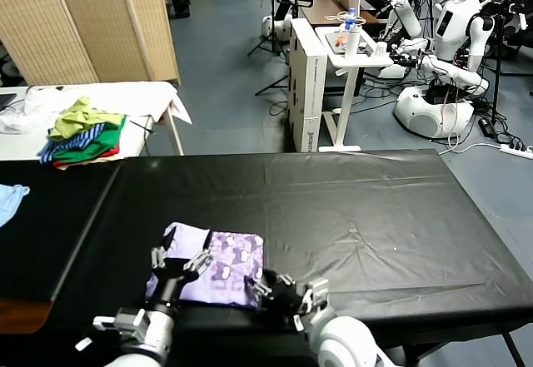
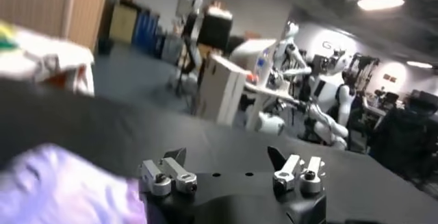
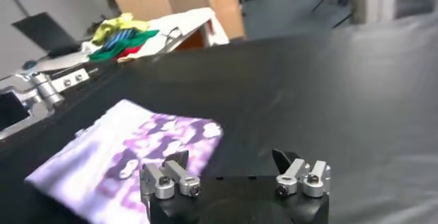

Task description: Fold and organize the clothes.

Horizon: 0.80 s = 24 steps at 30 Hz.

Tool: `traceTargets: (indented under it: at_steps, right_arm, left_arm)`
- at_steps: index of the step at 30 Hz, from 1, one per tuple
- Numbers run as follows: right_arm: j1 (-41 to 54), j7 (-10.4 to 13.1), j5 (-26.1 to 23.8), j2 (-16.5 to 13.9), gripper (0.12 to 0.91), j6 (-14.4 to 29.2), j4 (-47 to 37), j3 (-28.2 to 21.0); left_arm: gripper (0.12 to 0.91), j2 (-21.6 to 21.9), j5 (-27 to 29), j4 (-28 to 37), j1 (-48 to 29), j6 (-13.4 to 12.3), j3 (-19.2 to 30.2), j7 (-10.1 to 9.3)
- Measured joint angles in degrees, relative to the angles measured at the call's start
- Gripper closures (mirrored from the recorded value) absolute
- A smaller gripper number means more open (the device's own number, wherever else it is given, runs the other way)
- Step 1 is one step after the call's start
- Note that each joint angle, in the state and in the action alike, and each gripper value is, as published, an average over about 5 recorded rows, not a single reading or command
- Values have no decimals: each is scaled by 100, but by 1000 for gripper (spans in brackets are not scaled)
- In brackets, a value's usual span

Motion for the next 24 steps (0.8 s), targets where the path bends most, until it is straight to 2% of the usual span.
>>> traceTargets:
  at_steps: [6,9,16,19,22,24]
  right_arm:
    - [-49,-16,-81,-2,816,-7,7,46]
    - [-114,-19,-86,-66,878,-42,72,192]
    - [-300,-82,-53,-342,884,-297,268,847]
    - [-349,-180,3,-504,882,-413,341,1133]
    - [-410,-296,44,-660,800,-502,445,1363]
    - [-461,-336,52,-756,677,-537,530,1493]
  left_arm:
    - [123,24,-26,-11,49,3,-132,-8]
    - [123,51,-51,7,52,-18,-200,-23]
    - [123,158,-144,118,34,-127,-287,-34]
    - [123,173,-242,153,28,-128,-285,-45]
    - [123,206,-396,180,71,-167,-276,-65]
    - [123,235,-480,190,112,-203,-276,-74]
